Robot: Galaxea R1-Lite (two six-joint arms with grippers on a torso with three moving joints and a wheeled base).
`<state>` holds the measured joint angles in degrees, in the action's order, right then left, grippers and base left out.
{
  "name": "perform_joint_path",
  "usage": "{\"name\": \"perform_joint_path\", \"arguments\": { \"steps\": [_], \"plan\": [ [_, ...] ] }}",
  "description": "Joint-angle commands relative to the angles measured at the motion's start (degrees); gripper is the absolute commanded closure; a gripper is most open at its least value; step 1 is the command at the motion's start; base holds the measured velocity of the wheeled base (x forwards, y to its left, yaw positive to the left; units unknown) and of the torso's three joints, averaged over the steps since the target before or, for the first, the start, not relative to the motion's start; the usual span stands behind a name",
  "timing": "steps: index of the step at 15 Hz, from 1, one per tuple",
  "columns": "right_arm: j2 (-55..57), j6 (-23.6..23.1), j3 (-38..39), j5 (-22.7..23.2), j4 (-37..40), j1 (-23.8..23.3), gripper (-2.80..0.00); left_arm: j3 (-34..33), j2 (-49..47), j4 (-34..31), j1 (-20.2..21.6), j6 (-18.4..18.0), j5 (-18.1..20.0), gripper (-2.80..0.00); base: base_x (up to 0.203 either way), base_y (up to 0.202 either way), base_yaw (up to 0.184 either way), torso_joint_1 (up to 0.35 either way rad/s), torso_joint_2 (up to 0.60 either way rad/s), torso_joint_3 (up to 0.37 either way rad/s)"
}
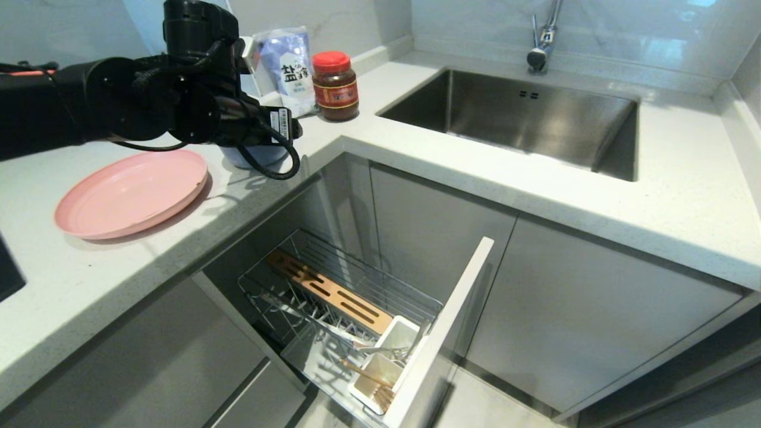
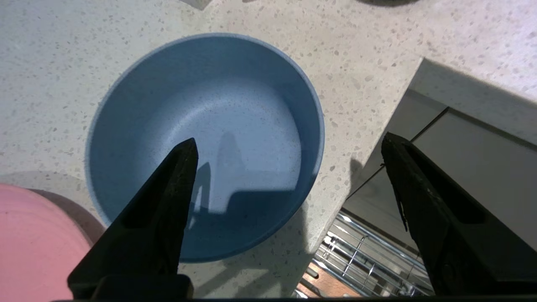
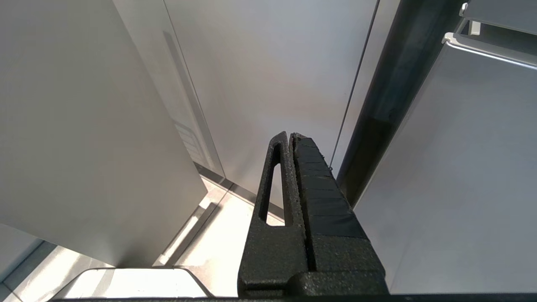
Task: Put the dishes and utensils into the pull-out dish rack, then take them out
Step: Pick up the bowl and place it in the cupboard
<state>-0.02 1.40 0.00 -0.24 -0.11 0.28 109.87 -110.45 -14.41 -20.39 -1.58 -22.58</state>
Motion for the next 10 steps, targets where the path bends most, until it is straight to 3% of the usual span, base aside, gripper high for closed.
{"name": "perform_joint_path", "arguments": {
  "steps": [1, 10],
  "plan": [
    [-0.2, 0.0, 0.1, 0.0, 0.0, 0.0, 0.00, 0.0, -1.0, -0.1, -0.1, -0.3, -0.2, -2.80, 0.000, 0.000, 0.000, 0.000, 0.00, 0.000],
    [-0.2, 0.0, 0.1, 0.0, 0.0, 0.0, 0.00, 0.0, -2.1, -0.1, -0.1, -1.3, -0.3, -2.80, 0.000, 0.000, 0.000, 0.000, 0.00, 0.000]
  ]
}}
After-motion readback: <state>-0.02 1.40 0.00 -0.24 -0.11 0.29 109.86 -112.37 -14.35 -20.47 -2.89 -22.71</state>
